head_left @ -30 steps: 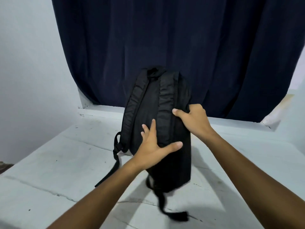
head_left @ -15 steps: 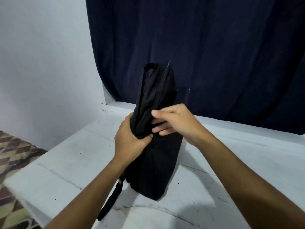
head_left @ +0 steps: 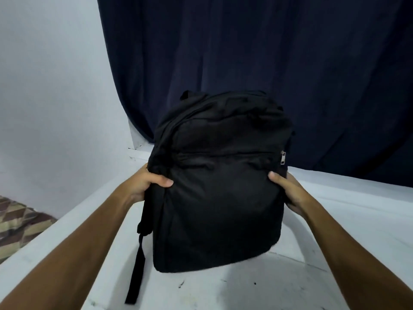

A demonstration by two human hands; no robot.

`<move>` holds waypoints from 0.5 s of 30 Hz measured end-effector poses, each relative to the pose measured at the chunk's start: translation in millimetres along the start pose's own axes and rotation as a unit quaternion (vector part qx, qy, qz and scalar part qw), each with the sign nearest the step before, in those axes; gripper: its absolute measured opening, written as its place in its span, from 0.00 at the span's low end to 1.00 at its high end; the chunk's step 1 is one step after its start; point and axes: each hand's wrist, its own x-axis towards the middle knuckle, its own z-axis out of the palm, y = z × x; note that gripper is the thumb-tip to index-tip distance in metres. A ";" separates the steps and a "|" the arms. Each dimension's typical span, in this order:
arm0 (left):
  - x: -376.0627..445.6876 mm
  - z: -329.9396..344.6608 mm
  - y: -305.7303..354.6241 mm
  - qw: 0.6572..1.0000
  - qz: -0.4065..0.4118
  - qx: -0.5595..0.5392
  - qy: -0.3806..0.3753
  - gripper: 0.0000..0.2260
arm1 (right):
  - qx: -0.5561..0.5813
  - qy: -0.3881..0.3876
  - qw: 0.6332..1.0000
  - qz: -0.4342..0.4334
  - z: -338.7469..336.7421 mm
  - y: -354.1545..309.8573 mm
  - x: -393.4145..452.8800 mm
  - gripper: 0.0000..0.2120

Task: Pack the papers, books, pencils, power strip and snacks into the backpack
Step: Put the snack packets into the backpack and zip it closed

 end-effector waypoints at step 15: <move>-1.9 15.2 -53.0 0.987 0.075 0.084 0.113 0.22 | -0.012 0.088 0.996 -0.021 3.2 16.3 -27.9 0.42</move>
